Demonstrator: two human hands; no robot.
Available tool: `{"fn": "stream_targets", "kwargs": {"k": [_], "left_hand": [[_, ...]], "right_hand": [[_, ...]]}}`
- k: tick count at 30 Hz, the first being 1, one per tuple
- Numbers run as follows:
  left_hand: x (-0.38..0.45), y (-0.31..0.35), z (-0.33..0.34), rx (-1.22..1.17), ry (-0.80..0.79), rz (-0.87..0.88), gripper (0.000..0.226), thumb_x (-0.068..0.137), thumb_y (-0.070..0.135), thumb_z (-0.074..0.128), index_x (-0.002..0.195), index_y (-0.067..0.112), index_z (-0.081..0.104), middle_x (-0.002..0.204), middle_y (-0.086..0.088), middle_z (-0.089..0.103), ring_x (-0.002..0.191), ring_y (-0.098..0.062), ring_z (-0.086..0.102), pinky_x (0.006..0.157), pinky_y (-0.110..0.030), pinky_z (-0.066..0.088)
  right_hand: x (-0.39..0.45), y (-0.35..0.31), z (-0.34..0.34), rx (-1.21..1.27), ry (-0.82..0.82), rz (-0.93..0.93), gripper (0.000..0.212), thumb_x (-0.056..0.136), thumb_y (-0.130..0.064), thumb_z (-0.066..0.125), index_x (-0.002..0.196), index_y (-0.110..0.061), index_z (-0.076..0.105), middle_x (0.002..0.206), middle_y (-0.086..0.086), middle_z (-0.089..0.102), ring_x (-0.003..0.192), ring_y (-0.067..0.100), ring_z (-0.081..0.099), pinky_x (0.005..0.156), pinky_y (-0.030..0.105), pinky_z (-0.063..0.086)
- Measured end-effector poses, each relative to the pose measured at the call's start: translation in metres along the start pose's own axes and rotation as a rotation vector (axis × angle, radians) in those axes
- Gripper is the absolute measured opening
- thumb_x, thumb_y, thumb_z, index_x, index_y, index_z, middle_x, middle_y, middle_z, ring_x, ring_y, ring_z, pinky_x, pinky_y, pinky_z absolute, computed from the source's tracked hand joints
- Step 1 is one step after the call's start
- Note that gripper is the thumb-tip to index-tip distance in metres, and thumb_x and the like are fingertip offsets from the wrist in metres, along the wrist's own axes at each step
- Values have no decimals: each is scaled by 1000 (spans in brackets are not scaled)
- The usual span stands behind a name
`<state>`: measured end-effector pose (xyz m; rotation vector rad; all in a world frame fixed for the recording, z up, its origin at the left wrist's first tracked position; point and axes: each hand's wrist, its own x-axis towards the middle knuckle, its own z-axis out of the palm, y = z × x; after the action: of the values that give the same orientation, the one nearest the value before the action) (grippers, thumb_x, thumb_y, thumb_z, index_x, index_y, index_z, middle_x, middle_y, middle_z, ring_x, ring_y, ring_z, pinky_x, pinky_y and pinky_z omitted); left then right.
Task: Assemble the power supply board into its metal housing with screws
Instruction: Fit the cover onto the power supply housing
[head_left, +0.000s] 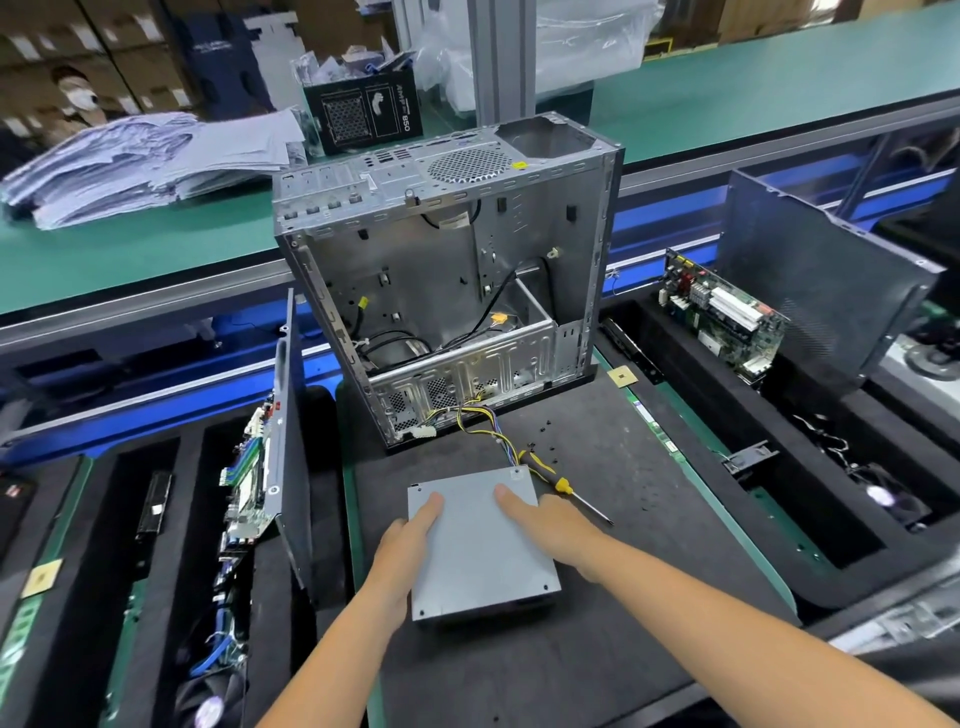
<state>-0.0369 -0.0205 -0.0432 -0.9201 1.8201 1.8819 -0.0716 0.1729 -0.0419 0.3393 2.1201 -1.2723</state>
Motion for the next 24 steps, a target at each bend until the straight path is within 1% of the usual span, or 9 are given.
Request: {"fn": "stream_targets", "kwargs": {"k": [3, 5, 6, 8, 12, 16, 18, 21, 24], "left_hand": [[-4, 2, -5, 5, -47, -42, 59, 83, 61, 60, 122, 18, 62, 109, -3, 73, 98, -24, 70, 96, -44, 51], [-4, 1, -4, -3, -46, -61, 64, 81, 64, 61, 126, 19, 58, 113, -3, 71, 101, -24, 69, 95, -42, 51], [-5, 2, -2, -7, -52, -61, 61, 81, 63, 61, 124, 19, 60, 111, -3, 72, 98, -24, 70, 93, -42, 53], [-6, 2, 3, -32, -65, -69, 51, 86, 59, 57, 117, 19, 65, 103, -4, 75, 91, -25, 72, 86, -41, 56], [-1, 1, 7, -79, -92, -91, 42, 91, 58, 49, 105, 23, 69, 93, -3, 76, 82, -23, 74, 62, -31, 56], [2, 1, 5, -95, -74, -101, 40, 93, 56, 47, 101, 23, 68, 87, -3, 76, 75, -23, 74, 51, -28, 56], [2, 3, 7, -91, -70, -95, 41, 94, 56, 46, 103, 22, 68, 88, -4, 76, 76, -24, 74, 52, -29, 56], [1, 6, 8, -61, -36, -84, 45, 94, 57, 46, 108, 19, 67, 91, -6, 76, 79, -26, 74, 59, -33, 57], [2, 9, 9, 9, 11, -75, 58, 91, 62, 46, 124, 15, 60, 110, -8, 71, 93, -29, 70, 80, -41, 57]], "right_hand": [[0, 0, -3, 93, -78, 50, 85, 79, -77, 47, 132, -11, 54, 133, 3, 56, 118, 21, 55, 107, 37, 39], [-1, -1, -3, 155, -118, 65, 79, 79, -75, 49, 129, -14, 57, 128, 0, 60, 115, 19, 57, 107, 36, 39], [-1, -2, -1, 159, -118, 69, 79, 79, -75, 49, 129, -15, 57, 128, 1, 60, 115, 20, 57, 106, 36, 40], [-1, -2, 1, 162, -98, 84, 81, 78, -77, 49, 131, -15, 56, 131, 3, 57, 118, 23, 56, 106, 38, 40], [0, -4, 1, 210, -104, 120, 83, 77, -77, 49, 134, -16, 52, 134, 3, 54, 121, 24, 54, 107, 39, 39], [1, -5, 2, 188, -106, 123, 80, 80, -75, 46, 132, -15, 54, 131, 2, 56, 116, 22, 56, 105, 37, 41], [2, -6, 2, 167, -81, 102, 79, 82, -74, 46, 130, -13, 55, 130, 3, 57, 115, 22, 57, 104, 37, 42], [-2, -7, 2, 104, -44, 46, 76, 84, -73, 43, 126, -11, 58, 127, 4, 60, 112, 22, 58, 101, 35, 44], [-5, -8, 1, -61, 24, -6, 83, 84, -77, 34, 124, -8, 58, 123, 5, 60, 109, 23, 58, 90, 33, 45]]}}
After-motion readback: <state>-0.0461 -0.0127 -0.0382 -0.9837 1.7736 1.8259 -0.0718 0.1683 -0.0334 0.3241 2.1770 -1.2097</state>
